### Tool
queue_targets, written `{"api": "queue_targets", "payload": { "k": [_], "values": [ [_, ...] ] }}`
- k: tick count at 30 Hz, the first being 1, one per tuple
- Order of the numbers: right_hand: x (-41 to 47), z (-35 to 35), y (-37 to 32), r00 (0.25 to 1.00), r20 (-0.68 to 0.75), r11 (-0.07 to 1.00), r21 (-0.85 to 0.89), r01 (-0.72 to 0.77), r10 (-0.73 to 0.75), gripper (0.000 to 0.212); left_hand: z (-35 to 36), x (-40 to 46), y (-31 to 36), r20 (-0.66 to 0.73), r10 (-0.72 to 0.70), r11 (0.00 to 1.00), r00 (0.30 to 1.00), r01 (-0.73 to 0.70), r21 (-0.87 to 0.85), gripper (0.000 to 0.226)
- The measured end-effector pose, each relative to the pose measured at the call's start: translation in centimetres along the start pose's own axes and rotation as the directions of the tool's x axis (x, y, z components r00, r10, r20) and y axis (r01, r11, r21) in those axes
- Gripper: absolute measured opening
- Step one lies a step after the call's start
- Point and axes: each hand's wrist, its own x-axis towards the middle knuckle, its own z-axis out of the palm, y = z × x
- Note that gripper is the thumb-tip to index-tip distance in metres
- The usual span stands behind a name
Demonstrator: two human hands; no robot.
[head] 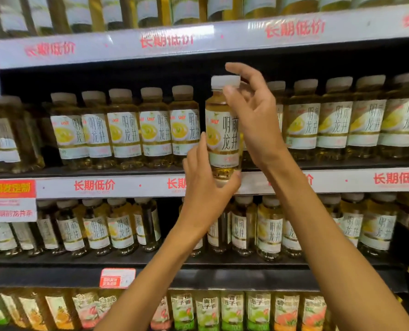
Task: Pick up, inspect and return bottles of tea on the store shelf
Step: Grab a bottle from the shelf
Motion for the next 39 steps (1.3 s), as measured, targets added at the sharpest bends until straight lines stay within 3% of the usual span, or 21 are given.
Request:
{"api": "queue_targets", "payload": {
  "k": [7,9,16,18,28,30,32,35,39],
  "values": [
    [1.7,0.5,2.3,0.994,-0.002,0.992,-0.058,-0.108,0.108,0.027,0.3,0.9,-1.0,-0.102,-0.056,0.998,0.993,0.052,-0.042,0.077],
    [2.2,0.5,2.7,0.995,-0.020,0.982,-0.160,-0.095,0.093,0.028,0.5,0.9,-0.7,-0.165,-0.060,0.998,0.985,0.058,-0.020,0.077],
    [2.7,-1.0,4.0,0.999,0.036,0.803,-0.595,0.024,-0.003,0.043,0.9,1.7,-0.6,-0.319,0.043,0.941,0.947,0.069,0.331,0.059],
    [2.8,-1.2,4.3,0.999,0.034,0.729,-0.684,0.030,-0.010,0.047,1.0,2.0,-0.7,-0.320,0.050,0.939,0.946,0.065,0.337,0.060],
    [3.8,-1.2,4.7,0.999,0.040,0.599,-0.799,0.054,-0.037,0.049,1.8,3.0,-0.5,-0.318,0.043,0.907,0.947,0.096,0.409,0.062],
    [4.1,-1.4,4.8,0.996,-0.014,0.565,-0.825,0.035,-0.083,0.042,1.7,2.9,-0.2,-0.320,0.062,0.910,0.946,0.078,0.407,0.061],
    [4.5,-1.9,4.9,0.988,-0.072,0.452,-0.892,-0.004,-0.134,0.039,1.6,2.8,0.1,-0.318,0.098,0.919,0.943,0.037,0.394,0.060],
    [4.6,-2.4,5.4,0.991,-0.034,0.280,-0.960,0.003,-0.126,0.041,1.6,2.7,0.5,-0.274,0.129,0.933,0.953,-0.023,0.359,0.058],
    [4.1,-2.6,5.4,0.989,-0.031,0.296,-0.955,0.014,-0.145,0.035,1.9,2.5,0.6,-0.197,0.130,0.959,0.972,-0.072,0.275,0.055]
  ]
}}
